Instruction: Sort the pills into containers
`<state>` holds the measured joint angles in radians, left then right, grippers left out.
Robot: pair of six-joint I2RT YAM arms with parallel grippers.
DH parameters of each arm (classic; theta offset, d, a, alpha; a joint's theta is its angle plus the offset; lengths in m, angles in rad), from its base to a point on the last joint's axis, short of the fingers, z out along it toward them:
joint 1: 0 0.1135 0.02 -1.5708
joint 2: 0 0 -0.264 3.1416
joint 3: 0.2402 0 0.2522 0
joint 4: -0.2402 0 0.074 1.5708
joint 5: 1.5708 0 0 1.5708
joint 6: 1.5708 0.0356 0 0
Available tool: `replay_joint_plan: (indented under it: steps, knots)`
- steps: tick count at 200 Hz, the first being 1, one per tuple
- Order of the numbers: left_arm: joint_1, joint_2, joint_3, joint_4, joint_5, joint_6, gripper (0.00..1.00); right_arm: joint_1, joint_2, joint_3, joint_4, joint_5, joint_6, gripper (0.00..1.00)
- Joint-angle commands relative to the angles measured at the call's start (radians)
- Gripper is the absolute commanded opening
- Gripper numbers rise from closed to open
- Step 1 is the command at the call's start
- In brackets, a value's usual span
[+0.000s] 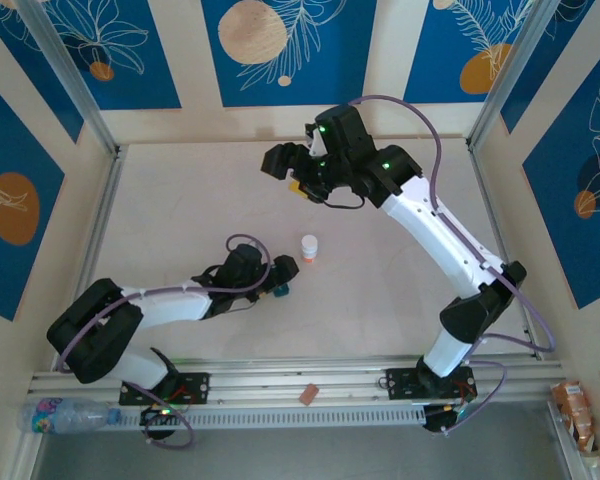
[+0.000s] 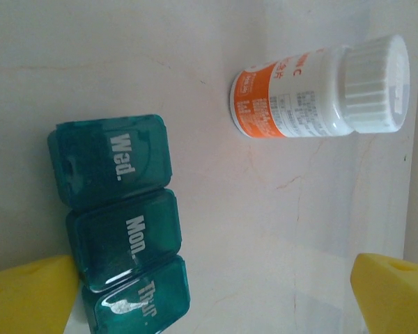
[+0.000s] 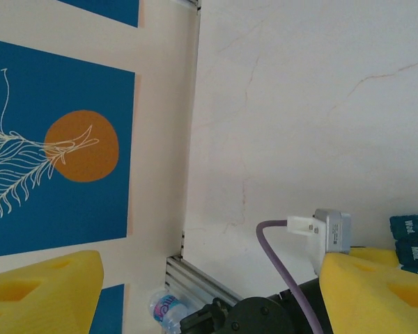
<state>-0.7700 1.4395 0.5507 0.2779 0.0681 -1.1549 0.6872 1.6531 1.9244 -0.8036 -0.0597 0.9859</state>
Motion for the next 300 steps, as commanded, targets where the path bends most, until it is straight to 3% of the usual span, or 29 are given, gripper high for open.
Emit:
replay_joint_plan:
  steps: [1, 83, 102, 131, 177, 207, 239, 300]
  knots:
    - [-0.029, 0.025, 0.016, 0.026, -0.031, -0.024, 1.00, 0.006, -0.052, -0.043, 0.015, 0.002, -0.002, 0.81]
    - [-0.071, 0.031, 0.011, 0.084, -0.064, -0.040, 1.00, 0.010, -0.166, -0.139, 0.011, 0.101, -0.108, 0.82]
    - [-0.068, -0.038, -0.010, 0.049, -0.101, -0.015, 1.00, -0.011, -0.257, -0.269, 0.048, 0.131, -0.142, 0.82]
    - [-0.040, -0.188, -0.064, -0.042, -0.152, 0.017, 1.00, -0.055, -0.396, -0.500, 0.139, 0.066, -0.158, 0.81]
    - [0.106, -0.458, -0.112, -0.242, -0.176, 0.112, 1.00, -0.043, -0.449, -0.737, 0.115, 0.024, -0.247, 0.75]
    - [0.235, -0.549, -0.102, -0.340, -0.114, 0.182, 1.00, 0.007, -0.394, -0.837, 0.177, -0.016, -0.332, 0.73]
    - [0.354, -0.558, -0.080, -0.374, -0.040, 0.240, 1.00, 0.097, -0.222, -0.803, 0.163, 0.007, -0.425, 0.69]
    - [0.411, -0.459, -0.023, -0.341, 0.039, 0.276, 1.00, 0.243, 0.076, -0.661, 0.127, 0.220, -0.522, 0.66]
